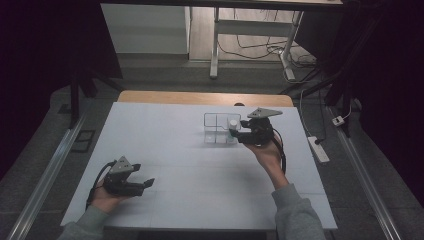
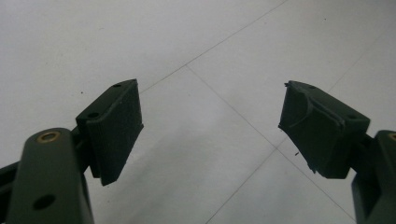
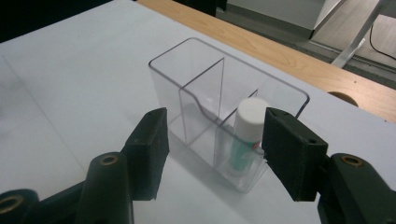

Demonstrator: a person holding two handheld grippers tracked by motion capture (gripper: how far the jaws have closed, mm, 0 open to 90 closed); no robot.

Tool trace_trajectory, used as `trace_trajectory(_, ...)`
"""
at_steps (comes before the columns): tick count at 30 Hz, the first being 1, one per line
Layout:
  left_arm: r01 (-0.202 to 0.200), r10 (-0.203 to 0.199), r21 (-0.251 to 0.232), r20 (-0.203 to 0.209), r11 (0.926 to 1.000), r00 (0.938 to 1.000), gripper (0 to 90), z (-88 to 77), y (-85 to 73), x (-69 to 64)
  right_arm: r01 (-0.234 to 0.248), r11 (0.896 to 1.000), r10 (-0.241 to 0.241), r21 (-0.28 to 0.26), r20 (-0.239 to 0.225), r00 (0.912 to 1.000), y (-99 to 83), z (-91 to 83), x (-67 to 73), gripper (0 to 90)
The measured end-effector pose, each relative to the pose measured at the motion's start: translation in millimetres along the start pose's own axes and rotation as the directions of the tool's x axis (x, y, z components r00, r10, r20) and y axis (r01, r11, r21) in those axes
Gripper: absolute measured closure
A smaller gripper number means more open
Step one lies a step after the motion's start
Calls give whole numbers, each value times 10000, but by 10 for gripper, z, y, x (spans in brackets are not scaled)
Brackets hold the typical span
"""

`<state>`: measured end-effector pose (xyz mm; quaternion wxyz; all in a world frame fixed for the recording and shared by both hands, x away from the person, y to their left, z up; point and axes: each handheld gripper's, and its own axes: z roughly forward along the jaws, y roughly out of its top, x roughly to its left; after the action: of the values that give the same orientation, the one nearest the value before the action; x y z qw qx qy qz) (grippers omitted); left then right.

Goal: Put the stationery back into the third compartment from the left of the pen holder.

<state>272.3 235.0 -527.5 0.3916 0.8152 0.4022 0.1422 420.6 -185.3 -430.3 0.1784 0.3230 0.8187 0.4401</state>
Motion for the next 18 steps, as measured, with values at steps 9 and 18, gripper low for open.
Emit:
trace_trajectory(9, 8, -8, -21, 4, 10000, 10000, 207, -4, 2, 0, 368, 9986, -363, 371, -139, 9992, -210, -128, 114, 397)
trace_trajectory(18, -38, 38, -2, 14, 10000, 10000, 208, 2, 5, -10, 298, 9971, -283, 702, -217, 9994, -552, -341, 204, 395)
